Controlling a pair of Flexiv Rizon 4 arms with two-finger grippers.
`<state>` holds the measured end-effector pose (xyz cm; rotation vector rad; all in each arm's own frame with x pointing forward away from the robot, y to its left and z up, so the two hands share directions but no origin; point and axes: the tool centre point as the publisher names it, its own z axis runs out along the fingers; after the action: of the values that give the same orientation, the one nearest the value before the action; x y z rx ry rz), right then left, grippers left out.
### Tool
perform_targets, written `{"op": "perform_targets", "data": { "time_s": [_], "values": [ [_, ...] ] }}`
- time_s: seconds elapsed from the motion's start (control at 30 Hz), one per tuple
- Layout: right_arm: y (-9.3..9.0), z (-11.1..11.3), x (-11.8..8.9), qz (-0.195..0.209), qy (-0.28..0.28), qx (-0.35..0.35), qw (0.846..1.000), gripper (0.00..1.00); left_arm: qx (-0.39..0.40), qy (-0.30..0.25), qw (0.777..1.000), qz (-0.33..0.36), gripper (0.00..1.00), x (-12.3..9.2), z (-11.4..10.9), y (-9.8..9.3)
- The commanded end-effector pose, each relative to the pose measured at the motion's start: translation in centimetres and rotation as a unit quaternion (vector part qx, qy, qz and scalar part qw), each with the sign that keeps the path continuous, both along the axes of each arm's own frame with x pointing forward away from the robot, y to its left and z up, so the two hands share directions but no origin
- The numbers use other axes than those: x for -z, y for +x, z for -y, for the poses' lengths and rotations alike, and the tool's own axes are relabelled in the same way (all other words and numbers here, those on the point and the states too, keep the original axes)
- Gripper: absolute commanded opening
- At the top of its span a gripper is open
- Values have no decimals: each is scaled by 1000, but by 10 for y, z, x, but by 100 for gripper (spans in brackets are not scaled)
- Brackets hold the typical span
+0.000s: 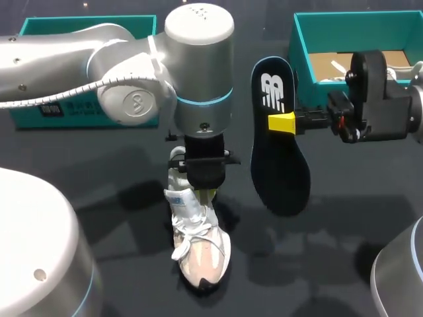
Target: Take the shoe out of the shoebox, open the shoe tongue, remove and reinsert the insole, then place the shoe into the shoebox
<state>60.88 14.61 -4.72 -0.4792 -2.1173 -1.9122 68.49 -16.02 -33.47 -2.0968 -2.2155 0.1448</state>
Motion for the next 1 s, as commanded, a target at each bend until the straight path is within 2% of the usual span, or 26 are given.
{"op": "perform_targets", "data": {
  "time_s": [0.03, 0.93, 1.0],
  "values": [
    [-1, -1, 1, 0, 0, 1, 1000, 0, 11, -1, 1000, 5, 0, 8, 0, -4],
    [-1, -1, 1, 0, 0, 1, 1000, 0, 52, 3, 999, 8, 0, 37, 20, -6],
    [-1, -1, 1, 0, 0, 1, 1000, 0, 53, 4, 999, 9, 15, 39, 22, -6]
  ]
}}
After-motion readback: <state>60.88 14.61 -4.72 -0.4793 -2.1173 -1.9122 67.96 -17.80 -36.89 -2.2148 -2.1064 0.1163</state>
